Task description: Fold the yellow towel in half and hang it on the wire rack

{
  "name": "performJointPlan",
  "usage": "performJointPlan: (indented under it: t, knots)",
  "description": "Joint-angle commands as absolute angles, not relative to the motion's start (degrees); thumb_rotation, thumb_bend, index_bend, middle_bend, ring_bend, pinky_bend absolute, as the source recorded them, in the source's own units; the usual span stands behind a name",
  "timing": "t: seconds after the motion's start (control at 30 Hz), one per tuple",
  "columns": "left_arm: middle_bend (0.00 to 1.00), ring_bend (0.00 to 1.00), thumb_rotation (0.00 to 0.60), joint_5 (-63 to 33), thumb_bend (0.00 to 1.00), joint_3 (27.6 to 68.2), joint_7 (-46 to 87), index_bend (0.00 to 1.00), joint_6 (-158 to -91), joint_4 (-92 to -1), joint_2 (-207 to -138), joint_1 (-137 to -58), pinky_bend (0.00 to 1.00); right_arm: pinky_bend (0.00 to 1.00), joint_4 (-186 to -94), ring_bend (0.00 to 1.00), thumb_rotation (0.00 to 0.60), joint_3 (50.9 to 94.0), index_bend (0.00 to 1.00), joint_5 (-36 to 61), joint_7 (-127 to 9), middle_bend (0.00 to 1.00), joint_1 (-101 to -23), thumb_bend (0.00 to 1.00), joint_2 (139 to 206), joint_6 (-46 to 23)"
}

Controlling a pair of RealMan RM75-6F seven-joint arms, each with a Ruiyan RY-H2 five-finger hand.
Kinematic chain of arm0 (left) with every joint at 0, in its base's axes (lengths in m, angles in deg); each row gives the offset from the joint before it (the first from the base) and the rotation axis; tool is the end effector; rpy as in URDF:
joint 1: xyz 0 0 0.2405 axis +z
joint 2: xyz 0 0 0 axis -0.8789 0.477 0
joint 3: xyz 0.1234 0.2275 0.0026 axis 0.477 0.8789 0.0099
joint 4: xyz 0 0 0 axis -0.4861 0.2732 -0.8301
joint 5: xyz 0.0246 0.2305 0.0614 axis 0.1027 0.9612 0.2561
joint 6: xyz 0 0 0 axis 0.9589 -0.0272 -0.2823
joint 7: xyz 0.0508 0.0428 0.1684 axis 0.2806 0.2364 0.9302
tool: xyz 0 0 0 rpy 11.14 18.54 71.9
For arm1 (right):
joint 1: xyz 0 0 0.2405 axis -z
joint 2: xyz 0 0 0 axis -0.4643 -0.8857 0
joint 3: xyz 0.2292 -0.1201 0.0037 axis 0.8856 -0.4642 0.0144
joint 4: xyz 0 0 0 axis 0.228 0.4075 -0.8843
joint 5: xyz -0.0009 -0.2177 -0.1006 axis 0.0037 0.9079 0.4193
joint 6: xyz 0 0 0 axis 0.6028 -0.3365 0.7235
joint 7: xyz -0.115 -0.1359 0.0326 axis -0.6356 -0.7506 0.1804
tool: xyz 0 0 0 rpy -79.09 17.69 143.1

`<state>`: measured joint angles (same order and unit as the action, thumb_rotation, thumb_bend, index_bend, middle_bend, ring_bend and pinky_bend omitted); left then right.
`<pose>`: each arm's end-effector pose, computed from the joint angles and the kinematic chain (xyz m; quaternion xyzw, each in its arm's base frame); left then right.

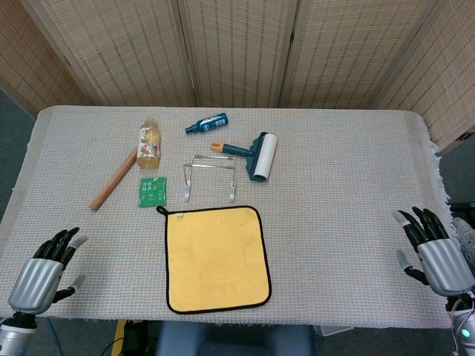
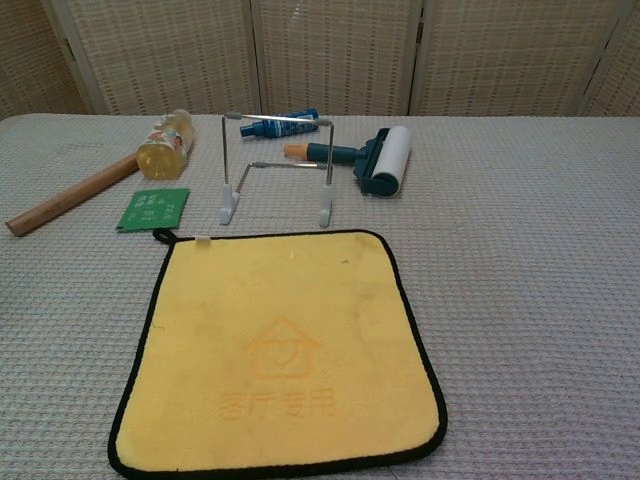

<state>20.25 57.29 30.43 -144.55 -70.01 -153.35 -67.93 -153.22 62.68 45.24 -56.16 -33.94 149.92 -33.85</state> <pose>-0.2810 0.2065 0.1012 -0.6870 -0.3219 -0.3745 0.5331 -0.3204 -0.2183 0.1455 0.6612 -0.3329 0.3953 0.5438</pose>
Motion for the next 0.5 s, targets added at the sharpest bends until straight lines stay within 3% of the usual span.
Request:
performJointPlan:
  t: [0.03,0.2,0.5]
  knots:
    - [0.25,0.25,0.600,24.8,0.31,58.8,27.1,0.26,-142.7,-67.5,-154.3,-70.5,0.34,0.04,-153.5,0.03,0.600,62.7,0.07,45.4,-56.2,0.12,-34.2,0.48,149.8,-33.7]
    - [0.42,0.38,0.600,31.6,0.31,61.1,23.6,0.31,-140.2,-64.7,-155.5,-74.2,0.54,0.04,-154.1,0.06,0.600,62.6,0.07,45.6,-56.7,0.12,-34.5,0.48,149.7,-33.4]
    - [0.61,0.53,0.600,38.5,0.31,62.8,24.8,0.35,-135.6,-62.7,-159.1,-79.9,0.72,0.05,-155.1,0.07,0.600,62.6,0.07,45.7,-57.4,0.12,-35.0,0.48,149.5,-32.8]
